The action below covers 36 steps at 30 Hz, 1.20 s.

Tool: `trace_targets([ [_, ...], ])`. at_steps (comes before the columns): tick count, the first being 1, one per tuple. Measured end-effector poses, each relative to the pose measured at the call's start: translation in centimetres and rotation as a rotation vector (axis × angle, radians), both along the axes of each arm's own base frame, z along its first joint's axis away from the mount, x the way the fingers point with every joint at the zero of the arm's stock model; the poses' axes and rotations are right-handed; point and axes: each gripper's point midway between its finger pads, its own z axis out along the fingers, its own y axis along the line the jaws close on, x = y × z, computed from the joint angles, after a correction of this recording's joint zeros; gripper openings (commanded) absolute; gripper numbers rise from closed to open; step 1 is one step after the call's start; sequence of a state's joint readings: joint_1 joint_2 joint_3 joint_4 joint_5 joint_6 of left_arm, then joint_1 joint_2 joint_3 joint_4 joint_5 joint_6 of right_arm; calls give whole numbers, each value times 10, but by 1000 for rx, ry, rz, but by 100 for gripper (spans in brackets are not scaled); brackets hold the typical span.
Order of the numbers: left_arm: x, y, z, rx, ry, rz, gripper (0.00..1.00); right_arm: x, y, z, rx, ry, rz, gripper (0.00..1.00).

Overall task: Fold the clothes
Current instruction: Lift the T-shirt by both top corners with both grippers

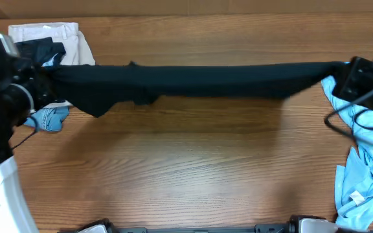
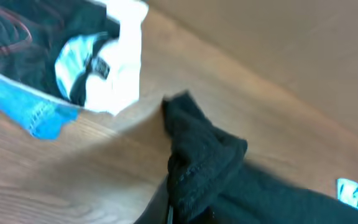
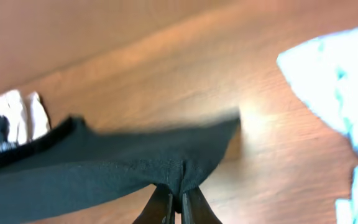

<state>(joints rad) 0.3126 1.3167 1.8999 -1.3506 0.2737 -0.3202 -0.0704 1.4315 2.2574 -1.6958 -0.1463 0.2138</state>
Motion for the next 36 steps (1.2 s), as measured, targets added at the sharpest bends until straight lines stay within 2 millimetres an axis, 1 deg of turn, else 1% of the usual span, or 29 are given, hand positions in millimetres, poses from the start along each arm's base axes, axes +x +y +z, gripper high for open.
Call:
trace_targets([
  [1, -5, -1, 11, 6, -21, 0, 4, -5, -2, 9, -10, -32, -8, 4],
  [2, -9, -2, 23, 14, -45, 0, 4, -14, -4, 23, -26, -84, -20, 4],
  [4, -18, -3, 47, 33, -106, 3, 4, -25, -6, 36, -41, -137, -33, 4],
  [6, -26, -6, 66, 54, -163, 2, 4, -43, -9, 53, -60, -206, -52, 4],
  [8, -35, -9, 81, 71, -211, 2, 4, -56, -11, 62, -73, -248, -67, 4],
  [10, -42, -10, 90, 84, -242, 6, 4, -65, -13, 69, -83, -278, -78, 4],
  [13, -49, -11, 97, 98, -264, 14, 4, -66, -14, 70, -90, -283, -87, 4],
  [19, -50, -6, 91, 108, -234, 39, 4, -45, -19, 59, -100, -224, -98, 4],
  [23, -49, -1, 89, 121, -224, 59, 4, -42, -20, 55, -102, -209, -100, 4],
  [26, -51, 0, 92, 127, -231, 65, 4, -47, -20, 58, -103, -223, -103, 4],
  [30, -55, -1, 100, 137, -257, 68, 4, -59, -20, 65, -108, -255, -110, 4],
  [33, -63, -3, 110, 150, -291, 72, 4, -71, -22, 71, -119, -287, -124, 4],
  [36, -79, -5, 126, 179, -350, 92, 4, -83, -23, 77, -127, -321, -136, 4],
])
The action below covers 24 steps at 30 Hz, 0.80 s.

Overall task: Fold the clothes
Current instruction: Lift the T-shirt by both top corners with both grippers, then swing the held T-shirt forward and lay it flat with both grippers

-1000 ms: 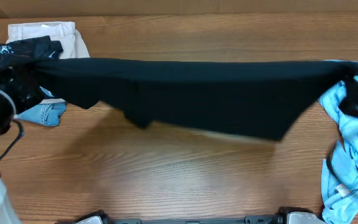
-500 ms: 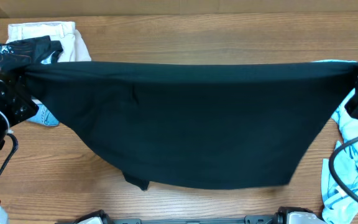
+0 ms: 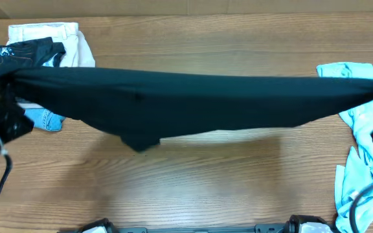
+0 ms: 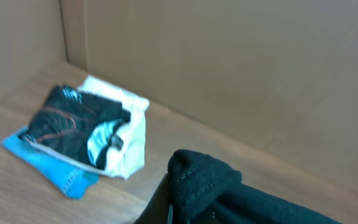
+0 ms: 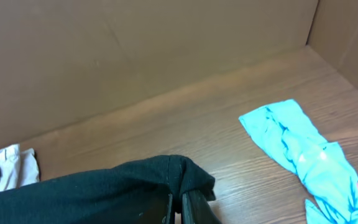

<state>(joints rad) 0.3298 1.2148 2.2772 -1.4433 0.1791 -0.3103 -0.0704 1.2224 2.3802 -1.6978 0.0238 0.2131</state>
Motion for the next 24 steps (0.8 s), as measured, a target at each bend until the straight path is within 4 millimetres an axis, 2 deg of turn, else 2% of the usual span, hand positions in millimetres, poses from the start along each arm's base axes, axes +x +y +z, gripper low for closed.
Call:
trace_targets([
  [6, -40, -4, 32, 61, -127, 54, 4, -22, -3, 11, -17, -63, -25, 4],
  [11, -48, -1, 36, 75, -143, 81, 4, -28, -4, 15, -21, -87, -33, 4],
  [15, -45, 3, 34, 77, -131, 98, 4, -25, -5, 21, -23, -112, -33, 4],
  [19, -36, 6, 31, 70, -110, 96, 4, -17, -5, 18, -22, -91, -32, 4],
  [22, -14, 5, 23, 43, -70, 55, 4, 4, -6, 8, -19, -29, -31, 4],
  [24, 10, 6, 12, 12, -23, 12, 4, 30, -8, -6, -14, 42, -29, 4],
])
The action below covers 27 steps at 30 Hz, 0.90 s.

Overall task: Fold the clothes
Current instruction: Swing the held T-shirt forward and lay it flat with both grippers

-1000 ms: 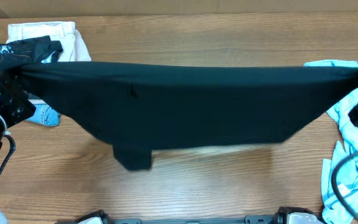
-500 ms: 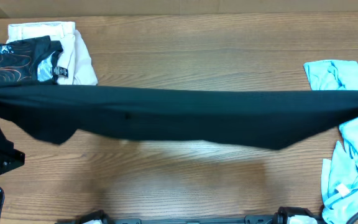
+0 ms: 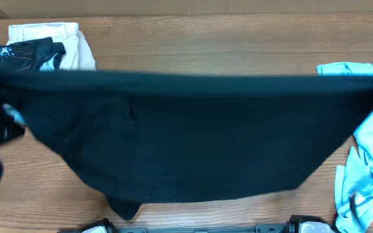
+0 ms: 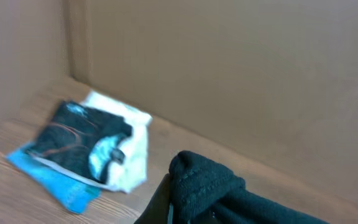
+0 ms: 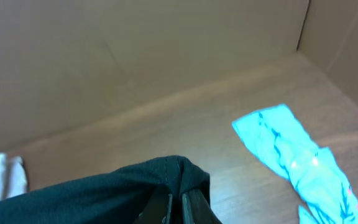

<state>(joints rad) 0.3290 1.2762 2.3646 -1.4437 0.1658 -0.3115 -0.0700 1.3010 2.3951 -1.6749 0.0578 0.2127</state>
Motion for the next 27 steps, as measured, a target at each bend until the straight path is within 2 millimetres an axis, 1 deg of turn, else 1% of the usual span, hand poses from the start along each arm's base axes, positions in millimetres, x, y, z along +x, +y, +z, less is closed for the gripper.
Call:
trace_targets([
  [1, 14, 1, -7, -19, 29, -22, 4, 15, -1, -8, 3, 39, 2, 4],
  [3, 52, 3, -24, -64, 87, -75, 4, 53, -2, -30, 12, 131, 8, 4],
  [4, 77, 4, -33, -89, 111, -110, 4, 71, -2, -42, 14, 172, 14, 4],
  [6, 121, 5, -49, -132, 135, -179, 4, 115, -1, -71, 23, 259, 31, 4],
  [7, 147, 5, -59, -157, 143, -222, 4, 139, -1, -88, 25, 299, 43, 4],
  [9, 194, 3, -75, -201, 126, -314, 4, 178, -1, -122, 29, 365, 56, 4],
  [11, 236, 0, -87, -236, 84, -402, 4, 207, -3, -152, 37, 416, 51, 4],
  [12, 249, -1, -91, -255, 68, -436, 4, 216, -4, -162, 43, 429, 41, 4],
  [13, 262, -3, -94, -273, 44, -465, 4, 223, -5, -169, 48, 434, 27, 4],
  [14, 271, -5, -93, -282, 19, -489, 4, 228, -7, -171, 51, 429, 11, 4],
  [15, 277, -6, -87, -283, -17, -511, 4, 231, -8, -168, 48, 413, -2, 4],
  [17, 279, -10, -70, -277, -81, -545, 4, 232, -13, -147, 32, 345, -31, 4],
  [19, 269, -14, -51, -268, -117, -564, 4, 227, -18, -113, 8, 255, -54, 4],
  [21, 251, -19, -40, -273, -103, -568, 4, 210, -22, -82, -13, 189, -77, 4],
  [22, 238, -22, -41, -278, -72, -564, 4, 204, -23, -76, -17, 178, -81, 4],
  [23, 222, -25, -44, -286, -27, -559, 4, 181, -25, -62, -28, 169, -96, 4],
  [24, 208, -28, -50, -296, 22, -549, 4, 167, -26, -58, -34, 178, -104, 4],
  [26, 180, -36, -70, -306, 147, -532, 4, 141, -28, -60, -39, 228, -115, 4],
  [27, 169, -40, -83, -305, 213, -526, 4, 134, -29, -65, -40, 257, -115, 4],
])
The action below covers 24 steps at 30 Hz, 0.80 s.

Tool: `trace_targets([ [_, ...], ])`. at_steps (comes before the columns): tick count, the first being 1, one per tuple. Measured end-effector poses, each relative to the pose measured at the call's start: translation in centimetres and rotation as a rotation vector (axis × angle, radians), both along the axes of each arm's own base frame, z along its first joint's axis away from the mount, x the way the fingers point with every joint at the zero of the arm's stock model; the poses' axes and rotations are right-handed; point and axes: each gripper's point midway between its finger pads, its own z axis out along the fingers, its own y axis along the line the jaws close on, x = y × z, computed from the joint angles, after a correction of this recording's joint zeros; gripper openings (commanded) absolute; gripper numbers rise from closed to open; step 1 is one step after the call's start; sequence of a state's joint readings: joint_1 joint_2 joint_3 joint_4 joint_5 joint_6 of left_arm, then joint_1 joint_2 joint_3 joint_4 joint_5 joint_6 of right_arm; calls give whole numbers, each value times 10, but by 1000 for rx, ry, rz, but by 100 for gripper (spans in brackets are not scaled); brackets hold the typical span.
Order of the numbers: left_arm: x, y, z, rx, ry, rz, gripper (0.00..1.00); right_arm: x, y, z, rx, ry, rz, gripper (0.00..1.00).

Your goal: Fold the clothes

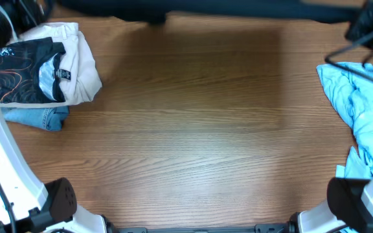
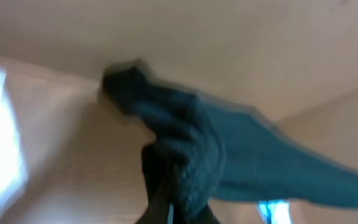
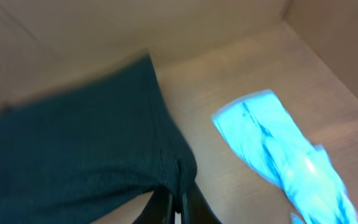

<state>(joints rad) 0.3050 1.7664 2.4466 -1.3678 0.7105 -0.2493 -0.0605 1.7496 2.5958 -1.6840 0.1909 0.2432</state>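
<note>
A black garment (image 1: 225, 8) is stretched as a narrow band along the table's far edge, running left to right. My left gripper (image 2: 169, 208) is shut on one bunched end of it (image 2: 185, 155); that view is blurred. At the far right, my right gripper (image 3: 178, 208) is shut on the other end (image 3: 92, 143). In the overhead view both grippers sit at the top corners, largely out of frame. The tabletop (image 1: 193, 129) in front of the garment lies bare.
A folded stack sits at the back left: white cloth (image 1: 76, 58), a black printed shirt (image 1: 24, 65) and blue denim (image 1: 34, 116). A crumpled light-blue garment (image 1: 361, 110) lies along the right edge, also seen in the right wrist view (image 3: 278, 149). Cardboard walls surround the table.
The black garment hung spread wide over most of the overhead view. Now it is a thin band at the table's far edge, and both grippers are farther back, still shut on it.
First the black garment was stretched low across the back of the table between both shut grippers. Then it was raised and taut, then spread broadly close to the camera. Now it is at the far edge, both ends still held.
</note>
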Motion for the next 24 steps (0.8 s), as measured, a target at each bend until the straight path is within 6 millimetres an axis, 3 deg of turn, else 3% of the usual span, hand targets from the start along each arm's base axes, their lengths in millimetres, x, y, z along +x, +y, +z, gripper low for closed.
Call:
trace_targets([
  [2, -15, -7, -31, 49, 132, -15, 4, -2, -1, -17, 5, 64, -1, 4],
  [4, -19, -16, -67, 101, 261, -55, 4, 3, -1, -50, 12, 174, 1, 4],
  [5, -19, -20, -85, 120, 320, -79, 4, 6, -1, -71, 16, 242, 2, 4],
  [6, -16, -24, -104, 144, 370, -109, 4, 9, -2, -106, 22, 351, 2, 4],
  [9, -15, -34, -180, 176, 599, -180, 4, 7, -4, -173, 29, 549, -5, 4],
  [11, -25, -39, -230, 188, 757, -223, 4, -8, -8, -219, 40, 699, -17, 4],
  [14, -54, -43, -290, 186, 974, -273, 4, -42, -21, -268, 82, 870, -84, 4],
  [16, -78, -42, -316, 185, 1092, -290, 4, -63, -33, -288, 115, 947, -141, 4],
  [20, -121, -39, -348, 191, 1264, -315, 4, -99, -50, -320, 197, 1045, -241, 4],
  [24, -153, -38, -372, 194, 1372, -332, 4, -114, -52, -340, 274, 1072, -281, 4],
])
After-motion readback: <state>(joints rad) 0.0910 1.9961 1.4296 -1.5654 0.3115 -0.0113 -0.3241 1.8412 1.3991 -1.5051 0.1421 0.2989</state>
